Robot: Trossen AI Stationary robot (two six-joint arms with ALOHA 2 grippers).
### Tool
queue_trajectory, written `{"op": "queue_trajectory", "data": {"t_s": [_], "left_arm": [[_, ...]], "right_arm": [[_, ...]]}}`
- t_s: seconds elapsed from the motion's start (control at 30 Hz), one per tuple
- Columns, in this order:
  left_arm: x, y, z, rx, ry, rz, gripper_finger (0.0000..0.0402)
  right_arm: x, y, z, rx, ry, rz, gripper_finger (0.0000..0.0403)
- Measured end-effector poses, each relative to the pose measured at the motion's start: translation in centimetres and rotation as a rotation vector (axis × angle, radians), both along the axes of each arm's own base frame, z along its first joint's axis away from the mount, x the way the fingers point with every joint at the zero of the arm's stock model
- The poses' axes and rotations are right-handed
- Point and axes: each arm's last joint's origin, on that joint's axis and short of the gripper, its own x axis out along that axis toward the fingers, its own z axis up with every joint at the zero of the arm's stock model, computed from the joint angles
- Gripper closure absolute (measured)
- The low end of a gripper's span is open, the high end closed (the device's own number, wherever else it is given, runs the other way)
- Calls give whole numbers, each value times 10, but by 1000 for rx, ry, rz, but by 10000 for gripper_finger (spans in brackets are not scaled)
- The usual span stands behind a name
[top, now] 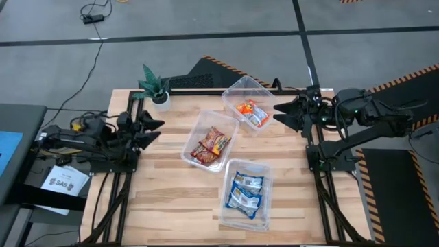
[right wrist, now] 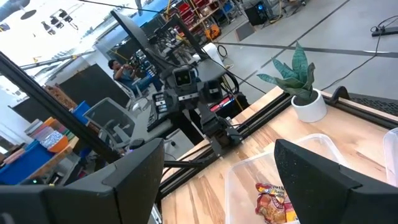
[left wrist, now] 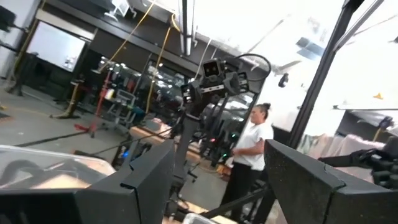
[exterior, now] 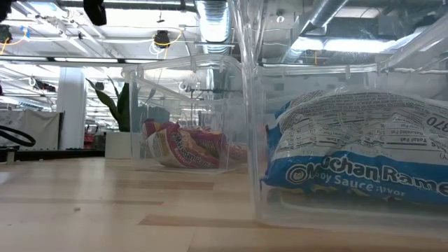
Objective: Sort Maruchan noodles
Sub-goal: Return to Home Position
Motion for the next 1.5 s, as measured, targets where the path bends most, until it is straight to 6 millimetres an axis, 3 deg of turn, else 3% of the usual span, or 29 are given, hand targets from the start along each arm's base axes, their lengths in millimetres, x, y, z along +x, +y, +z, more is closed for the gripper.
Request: {"op": "queue_trajectory", "data": {"t_s": [0.23,0.4,0.67,0.93,1.23,1.5], "left_arm": [[-5,0,-2,20,-29,6,168],[-26,3,7,63,-29,32,168],[-56,7,-4,32,5,20,168],[-50,6,-11,32,78,-1,168],[-51,2,-10,63,63,-145,168],[-46,2,-22,65,193,-133,168]], "right_arm": [[0,0,-2,-2,16,0,76],[0,0,-1,-2,15,0,76],[0,0,-1,-2,15,0,76],[0,0,-1,-2,15,0,76],[-1,0,-5,-7,52,0,76],[-1,0,-7,-8,73,13,76]]}}
